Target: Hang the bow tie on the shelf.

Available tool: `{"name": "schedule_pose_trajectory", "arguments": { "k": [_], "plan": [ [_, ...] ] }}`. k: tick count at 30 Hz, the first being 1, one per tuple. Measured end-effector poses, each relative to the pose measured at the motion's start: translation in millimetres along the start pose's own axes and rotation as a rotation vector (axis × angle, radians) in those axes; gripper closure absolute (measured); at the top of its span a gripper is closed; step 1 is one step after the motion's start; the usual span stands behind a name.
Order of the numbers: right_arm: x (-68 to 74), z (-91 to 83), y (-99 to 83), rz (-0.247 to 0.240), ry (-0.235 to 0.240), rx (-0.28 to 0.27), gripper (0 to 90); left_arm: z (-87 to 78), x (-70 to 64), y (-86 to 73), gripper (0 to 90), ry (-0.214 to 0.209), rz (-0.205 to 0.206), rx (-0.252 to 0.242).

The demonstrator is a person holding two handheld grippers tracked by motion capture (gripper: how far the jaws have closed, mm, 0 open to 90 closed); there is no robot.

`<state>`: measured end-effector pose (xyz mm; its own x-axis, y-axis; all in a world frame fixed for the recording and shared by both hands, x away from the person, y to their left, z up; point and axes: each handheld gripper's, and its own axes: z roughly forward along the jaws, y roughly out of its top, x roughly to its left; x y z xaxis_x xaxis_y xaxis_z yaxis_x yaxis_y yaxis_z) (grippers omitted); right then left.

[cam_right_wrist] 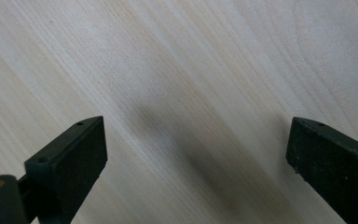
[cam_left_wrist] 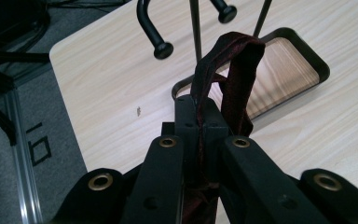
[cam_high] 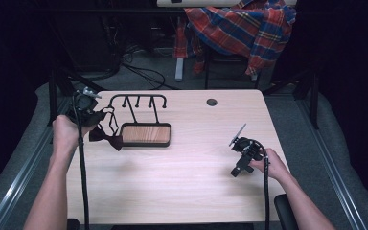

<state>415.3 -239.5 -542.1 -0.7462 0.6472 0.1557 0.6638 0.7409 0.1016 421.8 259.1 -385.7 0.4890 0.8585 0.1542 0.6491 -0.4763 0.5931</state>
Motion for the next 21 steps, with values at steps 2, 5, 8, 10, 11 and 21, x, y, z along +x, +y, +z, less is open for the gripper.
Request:
{"name": "schedule_pose_trajectory", "arguments": {
  "k": [2, 5, 8, 10, 11, 21],
  "plan": [
    [1.0, 0.5, -0.1, 0.003, 0.002, -0.009, 4.9, 0.0, 0.5, 3.0, 88.6, 0.001, 0.0, -0.001],
    [1.7, 1.6, -0.7, 0.012, 0.003, -0.021, 5.0, -0.4, 2.1, 6.7, 88.6, 0.003, -0.001, -0.004],
    [2.1, 1.1, 0.0, 0.003, -0.002, -0.012, 5.0, -0.4, 4.8, 9.9, 88.6, -0.017, -0.006, -0.012],
    [3.1, 1.4, 0.2, 0.003, 0.0, -0.015, 4.9, -0.2, 6.2, 12.4, 88.6, -0.013, -0.001, -0.005],
    [3.5, 1.7, 0.4, 0.0, 0.0, -0.009, 4.9, -0.6, 7.6, 14.8, 88.6, -0.014, -0.002, -0.006],
    [3.6, 2.0, 0.7, -0.001, -0.001, -0.006, 4.9, 2.8, 13.1, 25.3, 88.6, 0.011, 0.008, 0.009]
  ]
}}
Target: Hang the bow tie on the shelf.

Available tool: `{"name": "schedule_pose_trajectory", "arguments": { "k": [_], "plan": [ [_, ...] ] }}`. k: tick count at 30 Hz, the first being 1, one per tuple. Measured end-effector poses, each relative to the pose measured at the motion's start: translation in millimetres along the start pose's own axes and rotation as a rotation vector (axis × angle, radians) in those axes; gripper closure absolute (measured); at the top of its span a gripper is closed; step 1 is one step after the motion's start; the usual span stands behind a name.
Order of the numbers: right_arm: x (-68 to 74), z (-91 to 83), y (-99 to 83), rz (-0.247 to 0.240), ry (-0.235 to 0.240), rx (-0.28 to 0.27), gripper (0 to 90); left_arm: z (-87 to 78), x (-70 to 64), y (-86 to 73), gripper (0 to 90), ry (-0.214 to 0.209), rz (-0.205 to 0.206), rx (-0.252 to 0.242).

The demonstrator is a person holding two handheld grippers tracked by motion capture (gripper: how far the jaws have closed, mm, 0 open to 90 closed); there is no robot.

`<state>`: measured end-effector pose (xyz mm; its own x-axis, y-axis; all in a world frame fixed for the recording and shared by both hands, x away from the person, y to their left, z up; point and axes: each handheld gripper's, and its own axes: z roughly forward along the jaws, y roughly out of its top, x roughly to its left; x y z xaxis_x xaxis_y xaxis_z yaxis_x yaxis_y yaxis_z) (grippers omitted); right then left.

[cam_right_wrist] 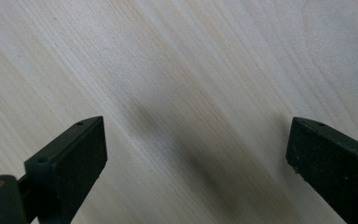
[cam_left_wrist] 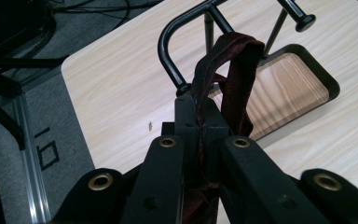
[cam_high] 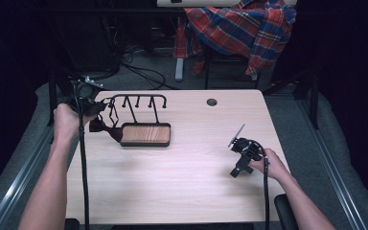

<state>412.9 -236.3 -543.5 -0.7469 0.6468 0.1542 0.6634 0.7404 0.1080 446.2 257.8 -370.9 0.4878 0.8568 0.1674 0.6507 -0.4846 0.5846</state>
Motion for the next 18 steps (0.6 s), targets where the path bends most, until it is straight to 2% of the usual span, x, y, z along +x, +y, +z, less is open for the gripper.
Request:
{"name": "schedule_pose_trajectory", "arguments": {
  "k": [18],
  "plan": [
    [0.2, 0.8, -0.3, -0.009, 0.002, 0.005, 5.0, 27.4, 10.7, 12.6, 88.6, 0.03, -0.01, 0.071]
  ]
}}
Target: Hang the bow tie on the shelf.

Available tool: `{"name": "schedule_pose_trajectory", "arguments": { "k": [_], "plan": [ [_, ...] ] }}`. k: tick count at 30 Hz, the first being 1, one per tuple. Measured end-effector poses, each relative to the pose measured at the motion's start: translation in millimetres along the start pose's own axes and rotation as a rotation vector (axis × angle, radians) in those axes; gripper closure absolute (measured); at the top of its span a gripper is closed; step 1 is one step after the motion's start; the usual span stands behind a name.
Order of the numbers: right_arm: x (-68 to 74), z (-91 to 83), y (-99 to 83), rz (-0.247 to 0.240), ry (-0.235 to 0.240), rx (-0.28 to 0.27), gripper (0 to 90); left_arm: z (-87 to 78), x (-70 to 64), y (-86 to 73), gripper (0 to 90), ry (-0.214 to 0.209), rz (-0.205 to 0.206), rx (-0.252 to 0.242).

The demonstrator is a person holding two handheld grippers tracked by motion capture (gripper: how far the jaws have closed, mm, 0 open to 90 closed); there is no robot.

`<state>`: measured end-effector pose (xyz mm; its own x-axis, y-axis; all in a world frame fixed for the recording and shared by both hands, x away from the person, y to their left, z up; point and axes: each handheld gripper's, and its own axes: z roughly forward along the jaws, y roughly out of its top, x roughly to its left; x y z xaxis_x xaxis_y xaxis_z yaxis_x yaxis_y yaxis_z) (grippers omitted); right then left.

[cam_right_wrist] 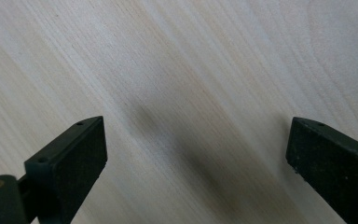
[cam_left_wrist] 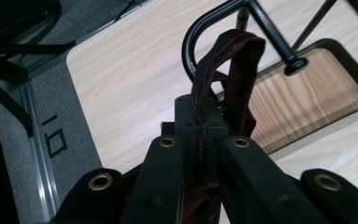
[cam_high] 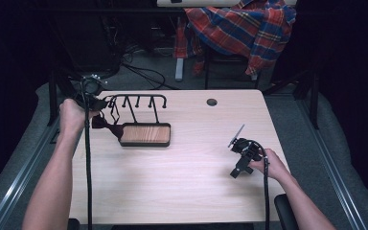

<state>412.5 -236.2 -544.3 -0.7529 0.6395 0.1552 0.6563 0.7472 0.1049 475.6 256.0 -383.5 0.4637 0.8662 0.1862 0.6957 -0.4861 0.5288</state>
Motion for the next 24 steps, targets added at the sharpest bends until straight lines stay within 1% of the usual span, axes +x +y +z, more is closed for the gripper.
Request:
{"name": "schedule_pose_trajectory", "arguments": {
  "k": [5, 10, 14, 24],
  "plan": [
    [0.1, 0.4, 0.1, 0.0, 0.004, 0.003, 5.0, 5.8, 4.7, -0.3, 88.6, 0.008, -0.008, 0.012],
    [0.7, 1.1, 0.3, 0.003, 0.008, 0.005, 5.1, 12.1, 8.9, -0.7, 88.6, 0.028, -0.018, 0.028],
    [1.1, 1.4, 0.5, -0.003, 0.006, 0.008, 5.1, 17.3, 10.1, -0.1, 88.6, 0.036, -0.023, 0.028],
    [1.0, 1.4, 0.4, -0.005, 0.008, 0.009, 5.1, 29.4, 12.0, 1.3, 88.5, 0.036, -0.024, 0.039]
  ]
}}
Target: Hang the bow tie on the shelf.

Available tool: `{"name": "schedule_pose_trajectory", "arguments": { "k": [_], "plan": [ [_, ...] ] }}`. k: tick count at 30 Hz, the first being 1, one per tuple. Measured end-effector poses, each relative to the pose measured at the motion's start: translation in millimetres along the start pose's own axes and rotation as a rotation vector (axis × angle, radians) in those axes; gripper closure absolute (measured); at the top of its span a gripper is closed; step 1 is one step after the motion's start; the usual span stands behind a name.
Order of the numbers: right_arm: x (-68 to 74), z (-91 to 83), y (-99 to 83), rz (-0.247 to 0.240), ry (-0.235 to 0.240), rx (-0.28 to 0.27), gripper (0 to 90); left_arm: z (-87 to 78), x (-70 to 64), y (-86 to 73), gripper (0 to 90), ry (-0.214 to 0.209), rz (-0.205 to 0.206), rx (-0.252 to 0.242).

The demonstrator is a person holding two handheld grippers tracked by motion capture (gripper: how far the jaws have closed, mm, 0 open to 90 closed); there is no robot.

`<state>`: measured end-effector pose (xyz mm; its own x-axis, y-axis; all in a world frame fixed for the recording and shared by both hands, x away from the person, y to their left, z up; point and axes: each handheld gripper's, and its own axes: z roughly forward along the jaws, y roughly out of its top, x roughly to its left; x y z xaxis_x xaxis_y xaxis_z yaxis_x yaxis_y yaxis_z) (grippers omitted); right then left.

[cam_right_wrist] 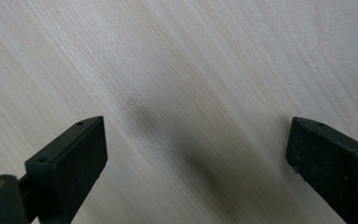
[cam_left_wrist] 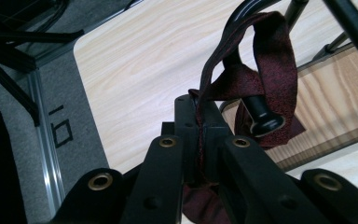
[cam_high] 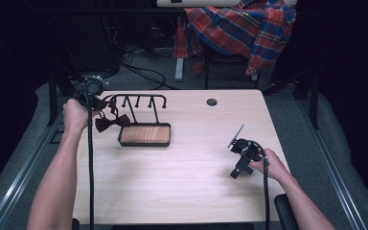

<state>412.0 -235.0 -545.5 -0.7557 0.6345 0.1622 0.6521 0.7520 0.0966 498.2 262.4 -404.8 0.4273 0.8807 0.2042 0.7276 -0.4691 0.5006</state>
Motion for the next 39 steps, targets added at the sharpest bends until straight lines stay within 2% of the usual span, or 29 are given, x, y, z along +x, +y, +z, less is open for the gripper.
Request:
{"name": "schedule_pose_trajectory", "arguments": {
  "k": [9, 12, 14, 18, 31, 39],
  "plan": [
    [0.3, 0.5, 0.0, -0.001, 0.0, 0.003, 5.2, 7.8, -1.0, -1.8, 88.1, -0.02, -0.008, -0.002],
    [-0.3, 0.0, 0.6, -0.016, 0.0, 0.018, 5.2, 9.9, -2.0, -4.3, 87.9, -0.018, -0.005, -0.005],
    [0.6, 1.3, -0.1, -0.002, 0.002, 0.001, 5.2, 11.9, -1.8, -6.7, 87.6, -0.023, -0.009, -0.007],
    [0.0, 0.6, 0.7, -0.019, -0.002, 0.017, 5.4, 15.4, -0.4, -10.7, 87.1, -0.033, -0.015, -0.005],
    [0.3, 1.5, 0.8, -0.014, 0.0, 0.015, 5.4, 28.9, 0.5, -22.1, 85.4, -0.047, -0.033, 0.008],
    [0.2, 1.6, 0.7, -0.012, 0.002, 0.013, 5.4, 31.8, 0.2, -24.2, 77.8, -0.053, -0.042, 0.008]
  ]
}}
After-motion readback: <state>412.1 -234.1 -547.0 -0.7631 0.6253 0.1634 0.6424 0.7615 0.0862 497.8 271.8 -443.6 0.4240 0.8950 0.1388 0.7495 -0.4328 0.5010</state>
